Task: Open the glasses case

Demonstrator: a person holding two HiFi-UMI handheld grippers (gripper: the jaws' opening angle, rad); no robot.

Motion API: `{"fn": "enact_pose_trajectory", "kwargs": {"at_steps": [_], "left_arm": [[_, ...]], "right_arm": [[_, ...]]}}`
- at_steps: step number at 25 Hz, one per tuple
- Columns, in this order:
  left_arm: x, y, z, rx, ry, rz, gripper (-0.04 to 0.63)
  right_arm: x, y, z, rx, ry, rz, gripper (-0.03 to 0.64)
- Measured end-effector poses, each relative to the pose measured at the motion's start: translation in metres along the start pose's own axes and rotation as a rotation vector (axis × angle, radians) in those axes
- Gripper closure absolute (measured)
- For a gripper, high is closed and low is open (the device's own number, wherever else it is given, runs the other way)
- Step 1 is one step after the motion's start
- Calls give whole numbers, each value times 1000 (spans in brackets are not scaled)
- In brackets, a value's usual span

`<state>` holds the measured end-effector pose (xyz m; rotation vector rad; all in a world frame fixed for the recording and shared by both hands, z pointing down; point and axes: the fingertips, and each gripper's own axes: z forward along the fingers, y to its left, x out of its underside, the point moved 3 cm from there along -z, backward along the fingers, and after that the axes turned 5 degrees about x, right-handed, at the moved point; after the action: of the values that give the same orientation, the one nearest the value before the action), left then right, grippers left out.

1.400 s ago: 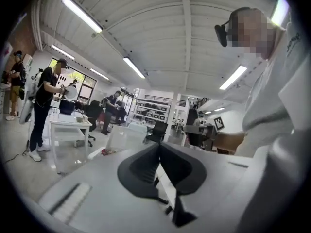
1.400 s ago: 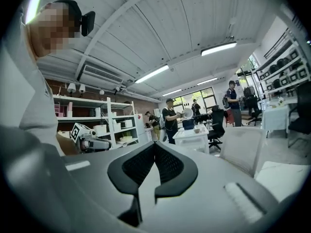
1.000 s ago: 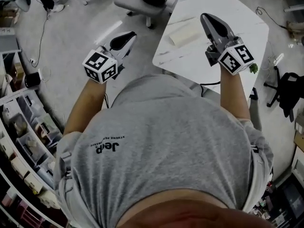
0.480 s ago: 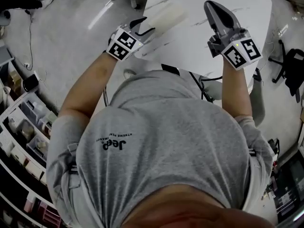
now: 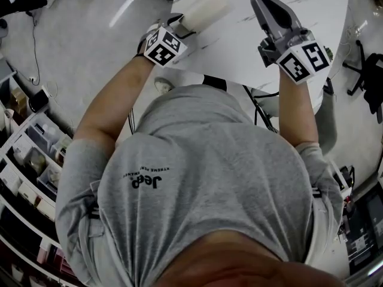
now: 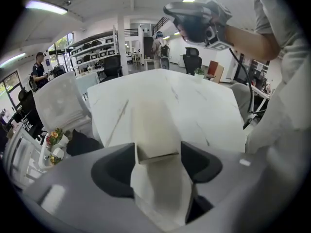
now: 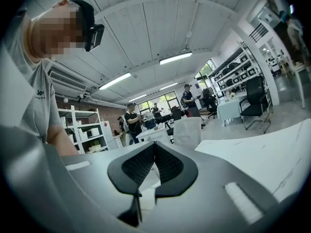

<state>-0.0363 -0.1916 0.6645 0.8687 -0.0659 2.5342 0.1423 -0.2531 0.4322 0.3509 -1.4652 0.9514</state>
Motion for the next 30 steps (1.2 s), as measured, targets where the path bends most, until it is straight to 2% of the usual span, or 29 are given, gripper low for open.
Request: {"fn": "enact_pose_trajectory", "kwargs": {"at_steps": [5, 11, 19, 26, 30], "left_arm": [[1, 3, 1, -7, 11, -13, 277], [-2, -1, -3, 51, -5, -61, 299], [4, -1, -3, 100, -40, -154, 299], [5, 4, -6, 136, -78, -269, 302], [5, 7, -11, 130, -94, -292, 308]], "right_arm": [[3, 0, -2, 0, 1, 12, 612], [1, 1, -3, 0, -7, 12, 612], [-1, 4, -5, -2, -12, 13, 612], [1, 5, -2, -11, -6, 18, 612], [0, 6, -1, -14, -3, 17, 612]]}}
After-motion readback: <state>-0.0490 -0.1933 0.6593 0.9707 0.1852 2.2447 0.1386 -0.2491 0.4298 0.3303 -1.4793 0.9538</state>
